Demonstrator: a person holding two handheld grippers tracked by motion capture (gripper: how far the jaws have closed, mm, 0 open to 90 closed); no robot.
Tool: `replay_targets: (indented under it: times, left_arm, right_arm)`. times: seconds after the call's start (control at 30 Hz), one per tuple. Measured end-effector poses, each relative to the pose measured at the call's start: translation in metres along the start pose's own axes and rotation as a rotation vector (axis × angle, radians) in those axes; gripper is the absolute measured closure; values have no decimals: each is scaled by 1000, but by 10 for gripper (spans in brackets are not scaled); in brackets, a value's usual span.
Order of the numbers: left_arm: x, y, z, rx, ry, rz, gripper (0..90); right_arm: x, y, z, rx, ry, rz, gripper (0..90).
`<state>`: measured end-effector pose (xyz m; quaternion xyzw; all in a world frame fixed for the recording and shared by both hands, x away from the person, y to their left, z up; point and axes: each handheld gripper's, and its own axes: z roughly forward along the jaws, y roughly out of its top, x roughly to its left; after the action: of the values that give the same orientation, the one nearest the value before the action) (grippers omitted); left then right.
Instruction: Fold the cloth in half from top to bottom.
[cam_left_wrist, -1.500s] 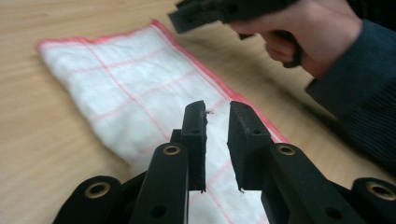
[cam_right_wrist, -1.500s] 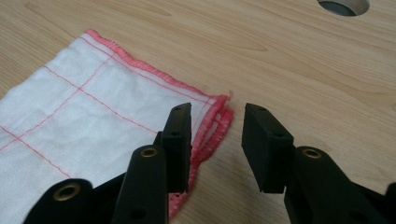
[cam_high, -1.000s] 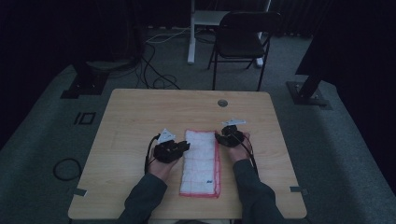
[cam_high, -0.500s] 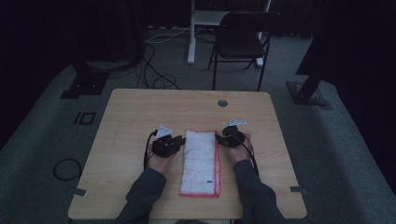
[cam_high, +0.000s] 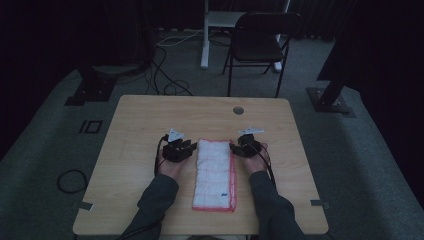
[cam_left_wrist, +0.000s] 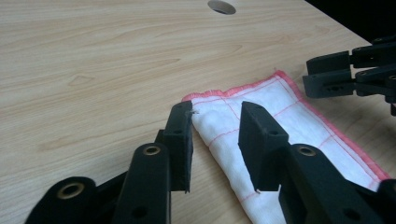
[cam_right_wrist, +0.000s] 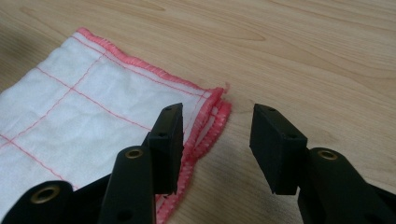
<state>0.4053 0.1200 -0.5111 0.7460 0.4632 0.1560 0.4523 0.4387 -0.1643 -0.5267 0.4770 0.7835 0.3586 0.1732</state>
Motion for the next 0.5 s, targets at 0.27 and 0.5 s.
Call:
replay_targets:
  times: [0.27,0.5]
  left_arm:
    - [0,1,18,41,24,-11,627]
    - [-2,-3,31,77,33,-9,612]
  right_arm:
    - [2,1,7,9,6,21,536]
    - [1,0,13,21,10,44,536]
